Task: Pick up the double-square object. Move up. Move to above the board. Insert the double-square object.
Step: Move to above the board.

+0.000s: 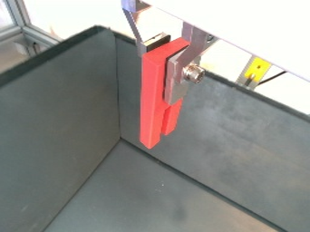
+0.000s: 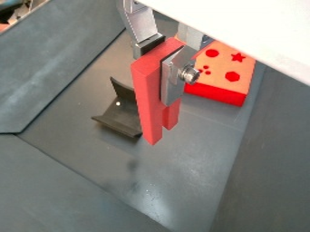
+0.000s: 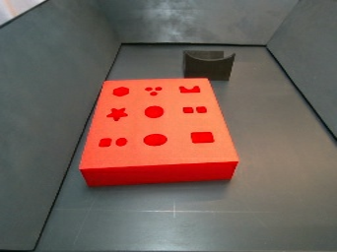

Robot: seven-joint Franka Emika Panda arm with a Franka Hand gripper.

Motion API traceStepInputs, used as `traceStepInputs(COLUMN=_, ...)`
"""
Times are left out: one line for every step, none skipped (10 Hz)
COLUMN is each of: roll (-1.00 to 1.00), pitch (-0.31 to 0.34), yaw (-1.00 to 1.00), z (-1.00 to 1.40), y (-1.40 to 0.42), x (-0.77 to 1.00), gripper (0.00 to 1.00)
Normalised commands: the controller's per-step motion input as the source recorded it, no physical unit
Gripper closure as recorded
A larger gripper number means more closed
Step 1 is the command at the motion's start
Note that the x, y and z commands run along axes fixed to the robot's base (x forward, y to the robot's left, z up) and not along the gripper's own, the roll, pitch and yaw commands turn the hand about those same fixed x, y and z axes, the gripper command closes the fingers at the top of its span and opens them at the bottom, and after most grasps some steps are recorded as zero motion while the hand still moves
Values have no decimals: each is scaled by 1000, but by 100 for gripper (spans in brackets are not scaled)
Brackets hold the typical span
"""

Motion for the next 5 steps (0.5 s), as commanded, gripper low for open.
traceStepInputs(roll=97, pitch=82, yaw=41, z=510, y=-17, x=-10, gripper=100)
traceStepInputs(roll=95, pitch=82, yaw=41, z=347, y=-15, x=-5, gripper=100)
traceStepInputs(roll=-294, pitch=631, yaw=907, z=-1, y=-1000, x=169, gripper=100)
traceStepInputs(roll=-278, pitch=583, yaw=841, z=-18, y=-1000, x=174, gripper=100)
traceStepInputs(roll=-216, pitch=477, yaw=613, z=-11, y=-1000, x=185, gripper=100)
